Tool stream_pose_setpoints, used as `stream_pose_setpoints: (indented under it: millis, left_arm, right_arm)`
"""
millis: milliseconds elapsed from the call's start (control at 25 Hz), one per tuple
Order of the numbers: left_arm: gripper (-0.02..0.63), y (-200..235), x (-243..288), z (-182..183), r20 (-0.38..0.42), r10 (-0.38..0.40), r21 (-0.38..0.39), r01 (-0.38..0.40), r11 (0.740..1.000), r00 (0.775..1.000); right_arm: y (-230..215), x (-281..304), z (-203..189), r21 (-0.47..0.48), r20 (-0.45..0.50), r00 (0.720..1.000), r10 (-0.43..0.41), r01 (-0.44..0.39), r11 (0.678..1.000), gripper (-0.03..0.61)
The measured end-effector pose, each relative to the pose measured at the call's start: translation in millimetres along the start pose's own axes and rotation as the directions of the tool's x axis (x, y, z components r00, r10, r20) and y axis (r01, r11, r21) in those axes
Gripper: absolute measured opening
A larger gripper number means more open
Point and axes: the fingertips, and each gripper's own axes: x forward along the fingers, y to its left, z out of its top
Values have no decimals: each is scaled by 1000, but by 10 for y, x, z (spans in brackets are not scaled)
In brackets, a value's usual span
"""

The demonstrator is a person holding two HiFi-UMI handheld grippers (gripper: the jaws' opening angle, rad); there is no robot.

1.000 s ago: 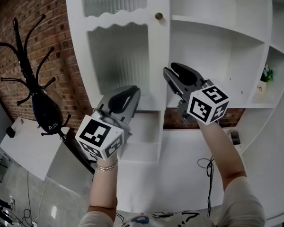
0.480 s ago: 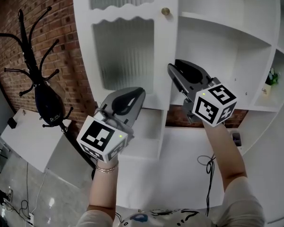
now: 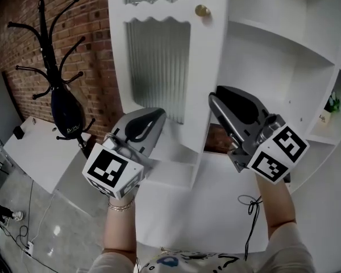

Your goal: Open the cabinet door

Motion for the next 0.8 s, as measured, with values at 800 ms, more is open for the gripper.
stream_pose_setpoints:
  millis: [800]
  left_arm:
    - [14, 462, -1409, 168, -50, 306, 109, -300, 948, 951]
  right_arm:
    - [1711, 479, 410, -72, 191, 871, 452, -447, 892, 54]
